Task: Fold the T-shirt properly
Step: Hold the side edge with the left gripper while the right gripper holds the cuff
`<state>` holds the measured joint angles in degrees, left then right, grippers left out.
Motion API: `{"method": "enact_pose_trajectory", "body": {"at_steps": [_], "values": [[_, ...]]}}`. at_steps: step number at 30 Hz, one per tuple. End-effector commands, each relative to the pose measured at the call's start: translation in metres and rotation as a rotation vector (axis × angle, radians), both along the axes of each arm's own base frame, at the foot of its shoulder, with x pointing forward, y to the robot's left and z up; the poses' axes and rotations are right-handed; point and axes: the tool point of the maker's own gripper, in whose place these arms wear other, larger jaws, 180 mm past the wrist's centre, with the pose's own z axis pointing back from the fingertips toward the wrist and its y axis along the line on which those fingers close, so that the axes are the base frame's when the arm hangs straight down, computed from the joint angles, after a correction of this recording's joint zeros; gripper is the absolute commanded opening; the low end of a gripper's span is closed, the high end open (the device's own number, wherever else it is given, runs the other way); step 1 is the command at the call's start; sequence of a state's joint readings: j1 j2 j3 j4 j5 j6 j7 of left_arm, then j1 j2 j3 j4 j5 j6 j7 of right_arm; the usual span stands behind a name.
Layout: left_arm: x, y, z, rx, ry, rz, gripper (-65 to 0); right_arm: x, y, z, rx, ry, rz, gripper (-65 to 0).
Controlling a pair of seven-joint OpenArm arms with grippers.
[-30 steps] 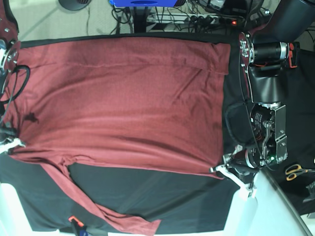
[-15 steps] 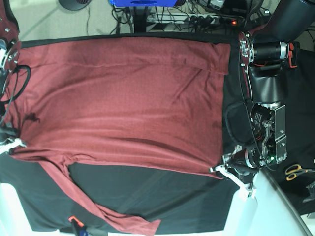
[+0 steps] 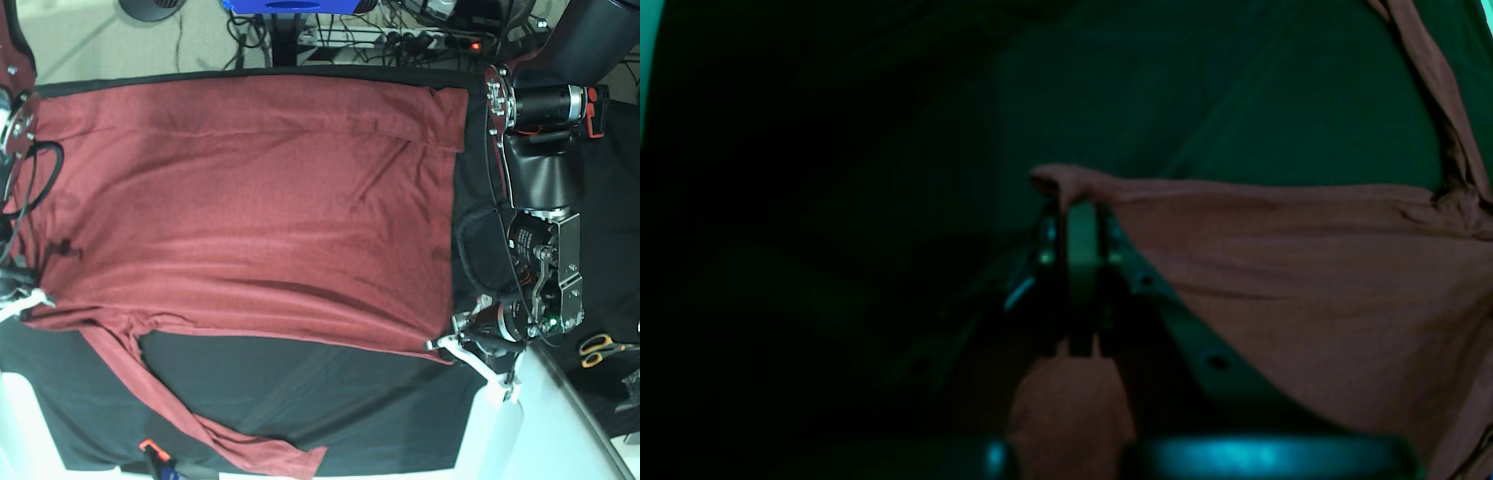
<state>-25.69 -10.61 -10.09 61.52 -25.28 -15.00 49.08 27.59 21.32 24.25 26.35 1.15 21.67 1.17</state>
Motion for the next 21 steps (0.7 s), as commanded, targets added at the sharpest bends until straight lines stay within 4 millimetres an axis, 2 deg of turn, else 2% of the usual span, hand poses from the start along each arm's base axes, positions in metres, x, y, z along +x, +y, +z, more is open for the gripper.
{"method": "enact_pose_trajectory", "body": {"at_steps": [1, 9, 17, 21], "values": [[0.016, 0.003, 0.024, 0.0, -0.073, 0.007, -65.0, 0.015, -0.019, 0.029, -0.045, -0.085, -0.012, -65.0], [0.016, 0.003, 0.024, 0.0, -0.073, 0.007, -65.0, 0.017, -0.015, 0.02, -0.07, -0.076, 0.009, -65.0], [0.016, 0.003, 0.024, 0.0, -0.073, 0.007, -65.0, 0.016, -0.015, 0.019, -0.069, -0.073, 0.012, -65.0], [0.004, 0.002, 0.018, 0.01, -0.069, 0.001, -65.0, 0.013, -0.013, 0.013, -0.06, -0.042, 0.017, -65.0]]}}
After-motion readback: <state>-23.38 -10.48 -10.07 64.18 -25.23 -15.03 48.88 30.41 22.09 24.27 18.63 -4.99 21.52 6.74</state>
